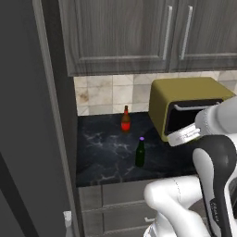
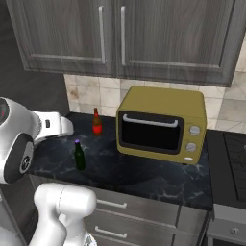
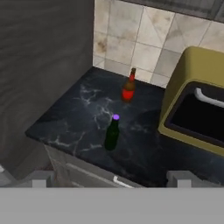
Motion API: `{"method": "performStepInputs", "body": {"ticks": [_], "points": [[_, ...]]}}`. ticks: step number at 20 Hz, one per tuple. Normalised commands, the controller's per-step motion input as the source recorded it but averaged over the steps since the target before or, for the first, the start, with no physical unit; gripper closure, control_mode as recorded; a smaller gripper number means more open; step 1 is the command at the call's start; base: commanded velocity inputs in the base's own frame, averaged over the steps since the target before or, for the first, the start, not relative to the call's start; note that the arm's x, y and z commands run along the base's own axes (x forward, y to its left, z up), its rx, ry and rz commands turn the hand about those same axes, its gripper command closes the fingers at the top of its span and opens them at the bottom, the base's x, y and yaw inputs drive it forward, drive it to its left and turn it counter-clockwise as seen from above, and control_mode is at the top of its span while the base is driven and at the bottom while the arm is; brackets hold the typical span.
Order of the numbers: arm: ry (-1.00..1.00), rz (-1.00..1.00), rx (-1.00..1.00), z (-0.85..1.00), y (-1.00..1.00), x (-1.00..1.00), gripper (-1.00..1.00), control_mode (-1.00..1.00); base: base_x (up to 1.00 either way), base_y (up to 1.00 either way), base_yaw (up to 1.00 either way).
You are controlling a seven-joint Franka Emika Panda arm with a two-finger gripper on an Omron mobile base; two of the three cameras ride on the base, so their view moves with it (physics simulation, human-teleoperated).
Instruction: Place the beers on the top shelf of the fridge to keep them out of children's reach, and place the mushroom on lower shelves for easy access.
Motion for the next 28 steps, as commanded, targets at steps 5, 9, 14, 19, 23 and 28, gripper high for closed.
{"method": "performStepInputs", "body": {"ticks": [5, 9, 14, 19, 23, 28], "points": [[0.0, 0.31, 0.04, -0.62, -0.23, 0.29, -1.0, -1.0, 0.0, 0.0, 0.0], [0.0, 0.31, 0.02, -0.46, -0.03, 0.36, -1.0, -1.0, 0.0, 0.0, 0.0], [-0.04, 0.28, 0.0, -0.48, 0.0, 0.38, -1.0, -1.0, 0.0, 0.0, 0.0], [-0.11, 0.23, 0.02, -0.52, 0.0, 0.38, -1.0, -1.0, 0.0, 0.0, 0.0], [-0.1, 0.17, 0.03, -0.43, 0.0, 0.4, -1.0, -1.0, 0.0, 0.0, 0.0], [-0.06, 0.11, 0.07, -0.28, 0.0, 0.34, -1.0, -1.0, 0.0, 0.0, 0.0]]}}
